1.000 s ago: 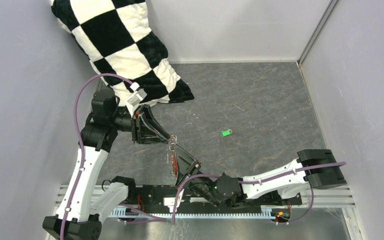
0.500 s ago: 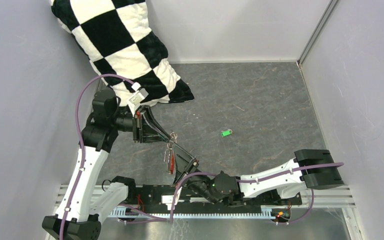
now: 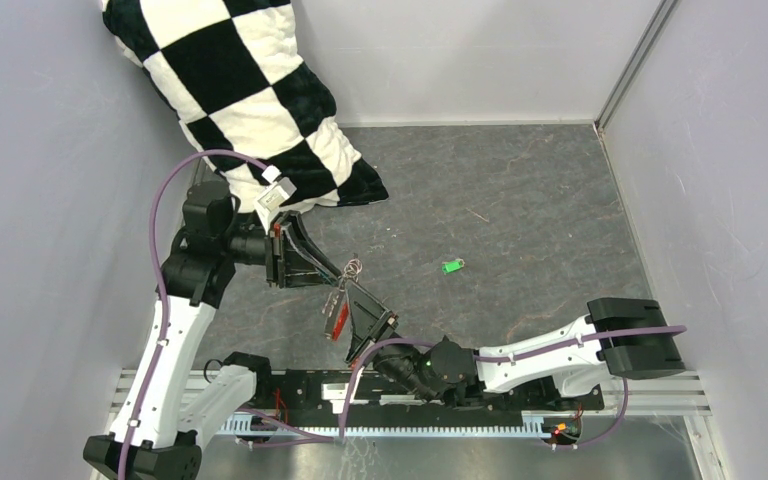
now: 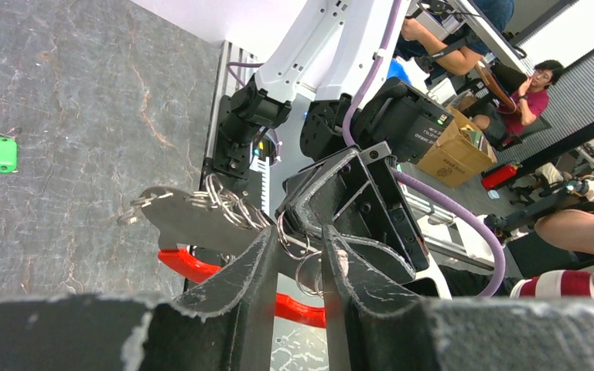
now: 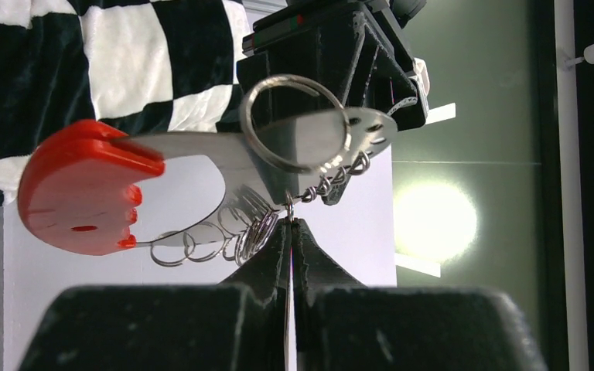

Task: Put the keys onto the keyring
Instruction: Adjust the keyring.

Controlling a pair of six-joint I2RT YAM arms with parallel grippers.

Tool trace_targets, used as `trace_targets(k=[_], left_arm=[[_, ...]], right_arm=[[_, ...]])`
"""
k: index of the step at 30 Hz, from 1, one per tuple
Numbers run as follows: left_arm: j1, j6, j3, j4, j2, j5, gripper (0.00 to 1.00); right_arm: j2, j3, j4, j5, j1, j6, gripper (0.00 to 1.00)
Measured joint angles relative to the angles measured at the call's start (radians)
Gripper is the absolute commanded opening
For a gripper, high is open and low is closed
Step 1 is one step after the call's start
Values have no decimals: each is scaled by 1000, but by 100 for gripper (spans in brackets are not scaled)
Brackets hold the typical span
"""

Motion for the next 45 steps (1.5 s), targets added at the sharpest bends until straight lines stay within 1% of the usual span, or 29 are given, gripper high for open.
trace_targets(k=[6,11,13,14,16,18,20,24,28,34,37,39,40,42,44,45], left_arm=[[0,-1,-9,1,-10,-5,25],[0,-1,-13,2,-10,-8,13],[0,-1,-17,3,-11,-10,6],[0,-1,-18,4,-11,-11,3],[0,-1,-20,3,-11,-15,2],[0,0,-21,3,-13,-15,2],[0,1,-21,4,-15,-8,2],[0,39,-21,2,-27,13,2],[0,85,-15,0,-30,35,2],[0,140,7,3,-29,57,2],[0,162,8,35,-40,57,2],[0,193,8,72,-63,57,2],[0,218,8,88,-80,58,2],[0,273,8,111,-118,58,2],[0,340,8,124,-156,59,2],[0,377,9,128,-174,58,2]], right_arm=[[13,8,14,-11,-4,0,1],[24,15,26,-19,-4,0,1],[25,16,28,-21,-4,0,1],[25,16,29,-23,-4,0,3],[25,16,29,-25,-4,0,10],[26,16,30,-27,-4,0,23],[28,16,32,-26,-4,0,31],[29,16,39,-20,-9,0,41],[29,16,39,2,-10,0,44],[13,-5,32,55,-13,0,60],[-15,-13,-26,105,-25,0,65],[-43,-13,-94,151,-36,10,68],[-62,-10,-154,177,-41,44,68],[-95,24,-317,215,-48,173,67],[-121,111,-533,215,-56,372,66],[-134,159,-632,191,-60,479,65]])
